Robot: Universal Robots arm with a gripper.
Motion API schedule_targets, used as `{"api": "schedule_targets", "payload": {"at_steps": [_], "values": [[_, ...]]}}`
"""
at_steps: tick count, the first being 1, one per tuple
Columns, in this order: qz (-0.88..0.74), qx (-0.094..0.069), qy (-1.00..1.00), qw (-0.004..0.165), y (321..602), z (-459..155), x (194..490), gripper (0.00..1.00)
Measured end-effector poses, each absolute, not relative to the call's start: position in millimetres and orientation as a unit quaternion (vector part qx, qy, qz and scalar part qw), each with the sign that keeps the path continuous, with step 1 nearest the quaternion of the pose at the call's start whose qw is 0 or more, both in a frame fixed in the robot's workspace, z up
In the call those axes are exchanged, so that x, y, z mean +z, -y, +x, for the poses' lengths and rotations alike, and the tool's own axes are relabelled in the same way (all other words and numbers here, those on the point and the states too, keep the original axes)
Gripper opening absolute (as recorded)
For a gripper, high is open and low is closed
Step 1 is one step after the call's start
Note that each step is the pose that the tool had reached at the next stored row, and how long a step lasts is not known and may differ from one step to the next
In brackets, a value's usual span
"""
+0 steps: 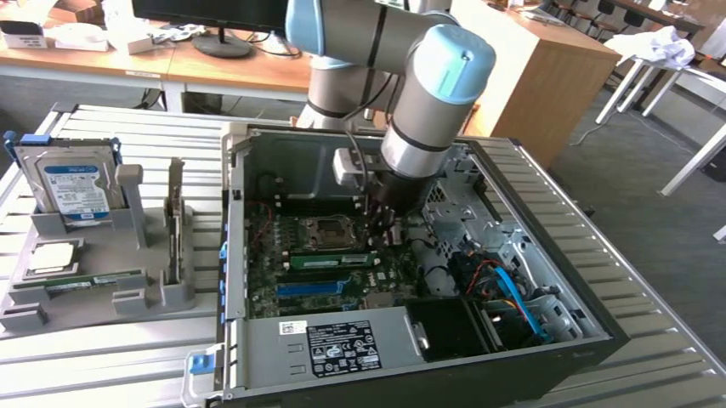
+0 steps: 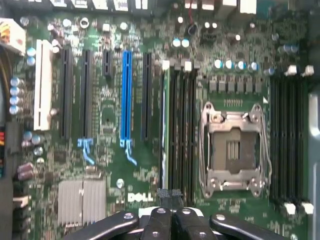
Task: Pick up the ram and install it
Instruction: 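Insert the ram into the slot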
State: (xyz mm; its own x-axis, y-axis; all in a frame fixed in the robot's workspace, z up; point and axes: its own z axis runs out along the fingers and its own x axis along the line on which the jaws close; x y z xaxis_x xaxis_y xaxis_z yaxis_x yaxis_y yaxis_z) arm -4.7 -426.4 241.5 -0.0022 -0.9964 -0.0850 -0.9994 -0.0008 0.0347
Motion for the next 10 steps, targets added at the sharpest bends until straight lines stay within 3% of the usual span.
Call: {"api": "schedule_targets", "payload": {"at_steps": [10], "values": [[-0.706,0.045,-0.707,0.016,426.5,25.1,243.8,0.11]]}}
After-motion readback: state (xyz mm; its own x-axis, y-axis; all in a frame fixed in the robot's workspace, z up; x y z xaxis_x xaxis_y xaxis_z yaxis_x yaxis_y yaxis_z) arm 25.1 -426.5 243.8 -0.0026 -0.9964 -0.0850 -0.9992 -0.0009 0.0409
